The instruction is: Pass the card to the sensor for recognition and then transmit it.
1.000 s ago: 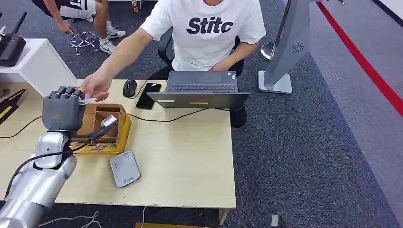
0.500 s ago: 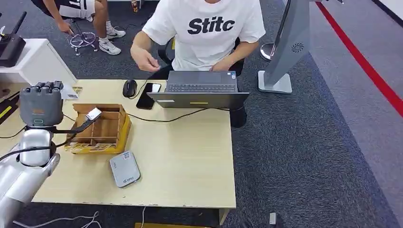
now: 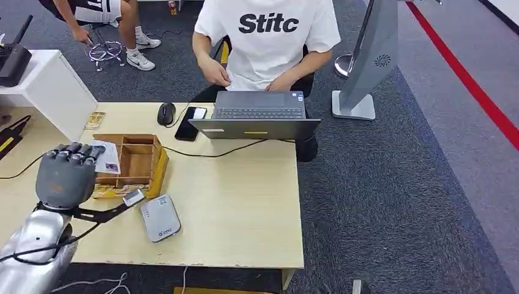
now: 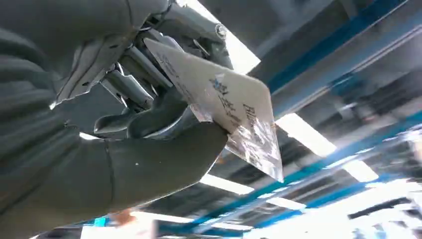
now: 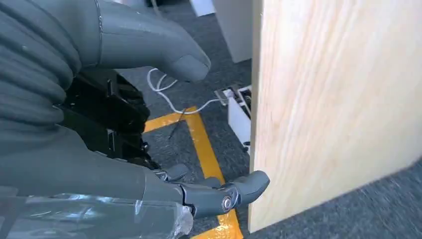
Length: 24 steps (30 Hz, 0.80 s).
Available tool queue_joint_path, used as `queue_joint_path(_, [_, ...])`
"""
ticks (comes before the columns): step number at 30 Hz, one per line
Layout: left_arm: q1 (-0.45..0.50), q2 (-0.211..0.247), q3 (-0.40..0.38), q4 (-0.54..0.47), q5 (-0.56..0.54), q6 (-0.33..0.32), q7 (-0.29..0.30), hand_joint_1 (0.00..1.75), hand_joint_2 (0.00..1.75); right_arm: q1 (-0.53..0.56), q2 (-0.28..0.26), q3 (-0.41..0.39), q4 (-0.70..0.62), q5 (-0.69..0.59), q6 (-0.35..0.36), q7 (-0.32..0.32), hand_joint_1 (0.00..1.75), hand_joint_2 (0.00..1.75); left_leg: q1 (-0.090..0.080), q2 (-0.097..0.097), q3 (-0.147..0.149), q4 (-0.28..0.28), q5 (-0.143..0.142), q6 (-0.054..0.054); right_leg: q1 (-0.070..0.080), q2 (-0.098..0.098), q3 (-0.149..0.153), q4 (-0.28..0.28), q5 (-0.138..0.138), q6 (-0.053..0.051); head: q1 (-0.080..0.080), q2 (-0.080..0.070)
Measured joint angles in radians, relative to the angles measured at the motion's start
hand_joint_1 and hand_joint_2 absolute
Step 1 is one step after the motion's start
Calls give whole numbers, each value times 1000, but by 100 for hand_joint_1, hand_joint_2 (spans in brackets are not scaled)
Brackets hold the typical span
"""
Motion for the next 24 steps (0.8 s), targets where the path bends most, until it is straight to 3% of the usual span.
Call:
queue_joint_path(3, [116,-128,120,-95,1,0,-178,175,175,12,0,-20,0,-1,4,-19,0,175,-1,0,-1,0,-1,2,0,0,-1,0,0,0,0,0])
queue_joint_path(6, [204,-236,193,-159,1,0,-231,175,175,19,0,-34,0,0,2,-30,0,175,-1,0,-2,0,-2,2,-1,-1,-1,-1,0,1,0,0])
queue_joint_path(11, [265,-341,252,-215,1,0,-238,175,175,23,0,-49,0,1,0,-33,0,175,-1,-1,-2,0,-2,3,-1,-3,-1,-1,-1,1,0,0])
queue_joint_path(18, [317,-423,264,-233,1,0,-216,175,175,29,0,-77,0,-4,2,-48,0,175,0,-3,-3,0,0,1,0,-4,-1,0,0,1,-2,0])
queue_joint_path(24, [336,-442,268,-208,1,0,-184,175,175,30,0,-106,0,38,5,-50,0,175,0,-4,-3,0,0,1,0,-5,-2,0,0,1,-2,0])
